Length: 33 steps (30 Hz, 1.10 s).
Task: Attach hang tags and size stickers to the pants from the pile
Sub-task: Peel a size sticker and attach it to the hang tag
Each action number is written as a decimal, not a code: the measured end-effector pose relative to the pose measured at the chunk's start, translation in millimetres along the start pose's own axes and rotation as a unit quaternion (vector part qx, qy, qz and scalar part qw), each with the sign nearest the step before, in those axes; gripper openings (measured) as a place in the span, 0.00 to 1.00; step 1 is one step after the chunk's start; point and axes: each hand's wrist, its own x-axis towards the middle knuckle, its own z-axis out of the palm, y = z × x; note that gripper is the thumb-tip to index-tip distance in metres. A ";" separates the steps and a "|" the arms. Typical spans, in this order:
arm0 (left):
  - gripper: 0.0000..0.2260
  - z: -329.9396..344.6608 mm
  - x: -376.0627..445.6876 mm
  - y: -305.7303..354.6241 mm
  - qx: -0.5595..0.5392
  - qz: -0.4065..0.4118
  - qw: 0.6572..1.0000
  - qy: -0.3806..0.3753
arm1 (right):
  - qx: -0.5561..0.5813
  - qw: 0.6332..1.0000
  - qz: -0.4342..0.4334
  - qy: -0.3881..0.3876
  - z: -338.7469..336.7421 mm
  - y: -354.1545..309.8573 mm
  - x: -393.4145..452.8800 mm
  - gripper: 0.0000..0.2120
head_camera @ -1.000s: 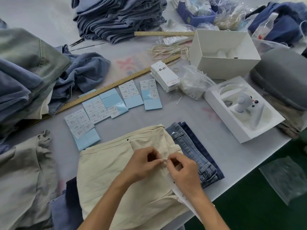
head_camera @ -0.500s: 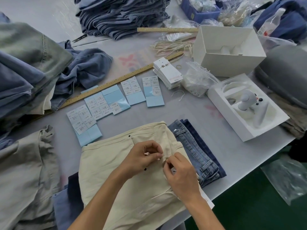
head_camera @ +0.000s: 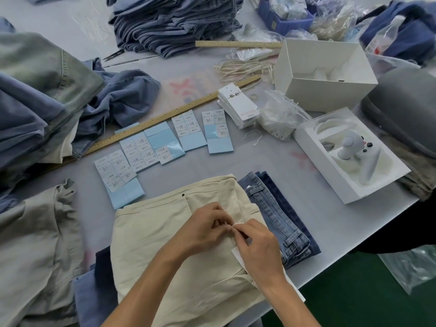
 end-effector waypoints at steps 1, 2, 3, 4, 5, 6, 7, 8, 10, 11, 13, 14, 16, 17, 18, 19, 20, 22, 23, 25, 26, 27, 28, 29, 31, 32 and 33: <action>0.04 -0.8 -1.0 4.3 0.014 0.001 1.000 -0.006 | -0.016 1.000 -0.003 0.001 0.3 -0.8 -1.3 0.02; 0.03 -1.4 -2.8 8.1 0.027 0.003 1.000 -0.013 | -0.030 1.000 -0.005 0.001 0.4 -1.9 -2.8 0.02; 0.02 -2.2 -5.1 11.0 0.044 0.003 0.999 -0.020 | -0.041 0.999 -0.006 0.002 0.5 -3.2 -4.0 0.03; 0.01 -3.1 -7.7 13.2 0.067 0.000 0.997 -0.030 | -0.049 0.999 -0.008 0.003 0.4 -4.3 -4.6 0.03; 0.02 -4.4 -9.8 15.0 0.098 -0.009 0.994 -0.042 | -0.057 0.998 -0.011 0.004 0.3 -5.2 -4.7 0.04; 0.02 -5.7 -11.6 16.8 0.132 -0.021 0.990 -0.051 | -0.064 0.998 -0.014 0.005 0.3 -5.7 -4.1 0.05; 0.03 -6.6 -13.0 18.4 0.158 -0.030 0.986 -0.054 | -0.069 0.997 -0.018 0.008 0.3 -5.8 -3.4 0.06; 0.02 -7.0 -14.5 19.8 0.167 -0.032 0.984 -0.049 | -0.071 0.997 -0.020 0.012 0.2 -5.6 -2.9 0.07; 0.02 -7.2 -18.8 21.9 0.141 -0.020 0.989 -0.029 | -0.055 0.998 -0.012 0.017 -0.1 -4.7 -2.4 0.08; 0.02 -6.9 -21.4 21.7 0.116 -0.012 0.993 -0.014 | -0.047 0.999 -0.005 0.018 -0.1 -4.4 -2.2 0.08; 0.02 -5.5 -26.3 18.6 0.071 0.002 0.997 0.018 | -0.040 0.999 0.008 0.022 1.1 -5.2 -1.9 0.08; 0.02 -4.1 -27.5 15.9 0.051 0.011 0.998 0.031 | -0.036 0.999 0.016 0.027 2.1 -6.3 -1.5 0.08; 0.02 -0.6 -27.8 10.9 0.002 0.024 0.998 0.053 | -0.031 0.998 0.027 0.043 4.4 -8.4 -1.1 0.09; 0.03 0.1 -26.6 8.3 -0.028 0.022 0.998 0.060 | -0.032 0.998 0.029 0.049 5.6 -9.2 -1.5 0.10; 0.04 0.5 -25.3 5.7 -0.052 0.017 0.996 0.065 | -0.035 0.998 0.028 0.054 6.6 -9.6 -2.6 0.10; 0.05 1.0 -24.1 3.2 -0.066 0.013 0.995 0.067 | -0.037 0.997 0.026 0.059 7.1 -9.9 -3.4 0.10; 0.07 1.7 -23.0 1.3 -0.069 0.008 0.995 0.068 | -0.037 0.997 0.023 0.065 7.3 -9.7 -3.9 0.10; 0.13 2.9 -21.1 -1.6 -0.074 -0.017 0.995 0.058 | -0.040 0.997 0.014 0.070 8.1 -9.4 -3.8 0.09; 0.15 2.9 -19.6 -2.8 -0.080 -0.030 0.995 0.049 | -0.045 0.997 0.008 0.069 8.6 -10.2 -3.5 0.08; 0.15 1.7 -15.8 -4.3 -0.083 -0.040 0.995 0.035 | -0.048 0.997 0.001 0.068 9.5 -11.9 -3.2 0.07; 0.15 0.8 -13.8 -4.2 -0.080 -0.039 0.996 0.029 | -0.046 0.997 0.000 0.068 9.4 -11.8 -2.8 0.07; 0.14 0.0 -11.8 -3.9 -0.074 -0.034 0.996 0.024 | -0.042 0.997 0.000 0.067 9.1 -11.1 -2.4 0.06; 0.12 -0.8 -10.2 -3.1 -0.064 -0.028 0.997 0.021 | -0.038 0.997 0.002 0.064 8.6 -10.1 -2.3 0.07; 0.11 -1.5 -9.2 -2.5 -0.051 -0.021 0.998 0.021 | -0.031 0.998 0.005 0.060 8.0 -9.3 -2.0 0.07; 0.10 -1.7 -8.6 -2.0 -0.024 -0.008 0.999 0.026 | -0.010 0.999 0.009 0.052 6.6 -9.0 -1.3 0.08; 0.09 -1.5 -8.8 -2.1 -0.010 -0.002 1.000 0.029 | -0.002 0.999 0.010 0.048 5.8 -9.9 -0.7 0.08; 0.08 -1.3 -8.8 -2.3 0.003 0.004 0.999 0.032 | 0.003 0.999 0.016 0.042 4.8 -11.1 0.2 0.07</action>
